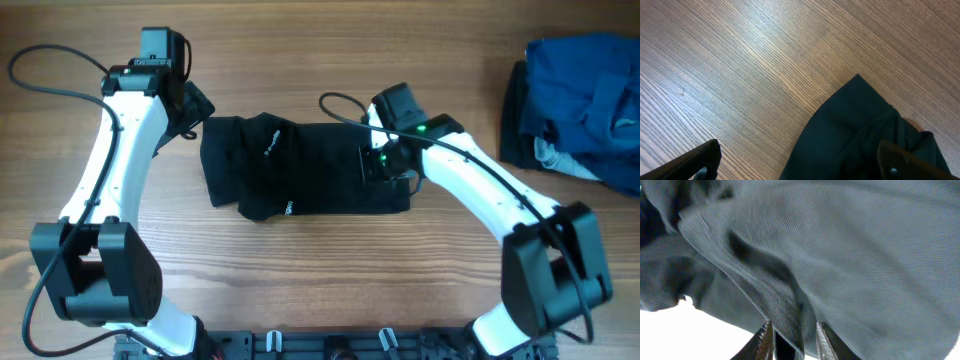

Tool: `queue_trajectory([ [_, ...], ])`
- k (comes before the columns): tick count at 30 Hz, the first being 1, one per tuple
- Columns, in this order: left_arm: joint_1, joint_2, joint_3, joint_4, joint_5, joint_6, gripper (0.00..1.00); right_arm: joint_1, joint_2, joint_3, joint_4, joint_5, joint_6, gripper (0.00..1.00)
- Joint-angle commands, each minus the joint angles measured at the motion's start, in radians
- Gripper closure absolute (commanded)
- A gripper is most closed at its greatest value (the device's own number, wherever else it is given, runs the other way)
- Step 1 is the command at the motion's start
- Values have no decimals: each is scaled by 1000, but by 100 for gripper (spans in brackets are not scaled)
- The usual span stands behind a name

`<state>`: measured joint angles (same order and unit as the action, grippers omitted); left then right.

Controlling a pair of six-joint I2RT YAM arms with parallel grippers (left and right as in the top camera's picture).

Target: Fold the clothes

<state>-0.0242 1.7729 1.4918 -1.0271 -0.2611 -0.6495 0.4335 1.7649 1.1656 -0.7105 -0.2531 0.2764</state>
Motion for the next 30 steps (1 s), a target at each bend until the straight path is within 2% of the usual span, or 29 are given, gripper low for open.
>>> queue_trajectory([
  [1,1,-18,2,3,-5,-10,0,65,30,-12,-5,-36,-67,73],
  [7,1,-18,2,3,3,-10,0,159,30,-12,-10,-61,-127,72],
  [12,1,-18,2,3,10,-10,0,151,29,9,11,-58,-128,75],
  [16,1,-18,2,-10,20,-10,0,112,11,109,-2,-58,-143,73],
  [18,1,-17,-1,-35,57,21,0,68,-8,179,-18,-55,-146,64],
  [20,2,-13,-26,-39,119,117,0,17,-30,229,-26,-40,-146,46],
  [21,4,-10,-40,-39,138,131,0,-3,-36,240,-31,-32,-146,42],
  [24,19,-5,-101,-21,182,182,0,-53,-37,248,-53,-31,-155,37],
  [30,53,-5,-269,105,323,359,4,-117,-37,248,-107,-31,-192,34],
])
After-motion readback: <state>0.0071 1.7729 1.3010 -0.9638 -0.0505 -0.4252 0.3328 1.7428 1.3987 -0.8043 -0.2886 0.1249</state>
